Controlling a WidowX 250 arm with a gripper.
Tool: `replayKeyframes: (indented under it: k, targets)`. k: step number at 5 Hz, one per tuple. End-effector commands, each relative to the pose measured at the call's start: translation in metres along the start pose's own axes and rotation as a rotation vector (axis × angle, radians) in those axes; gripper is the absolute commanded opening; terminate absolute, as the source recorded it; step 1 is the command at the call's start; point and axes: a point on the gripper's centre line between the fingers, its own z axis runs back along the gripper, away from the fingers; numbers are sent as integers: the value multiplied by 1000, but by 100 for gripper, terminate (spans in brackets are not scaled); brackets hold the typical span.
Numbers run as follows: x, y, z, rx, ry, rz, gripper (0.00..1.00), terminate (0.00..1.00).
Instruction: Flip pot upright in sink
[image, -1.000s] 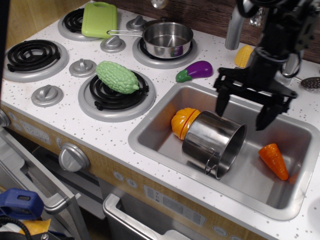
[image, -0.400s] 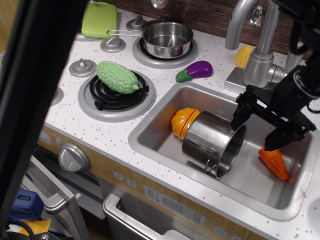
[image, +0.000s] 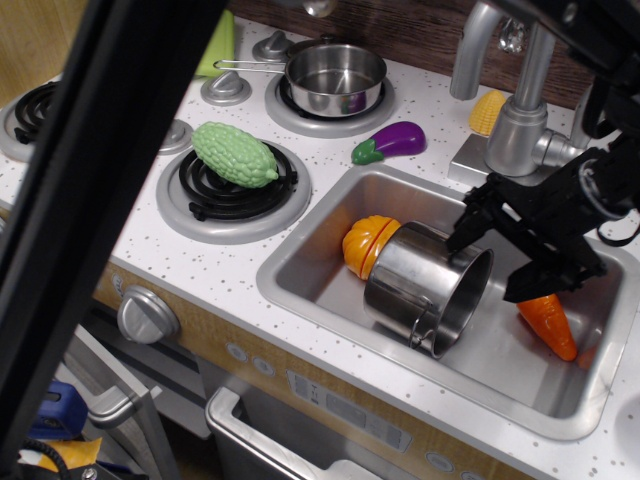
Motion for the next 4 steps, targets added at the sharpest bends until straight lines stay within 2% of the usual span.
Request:
replayKeyframes:
  k: [1, 2, 3, 4]
  targets:
    - [6, 22, 3, 2, -63, -5, 100, 0]
    - [4, 39, -5, 56, -85, -62, 100, 0]
    - [3, 49, -14, 75, -98, -51, 100, 0]
    - [4, 53, -21, 73, -113, -47, 0, 0]
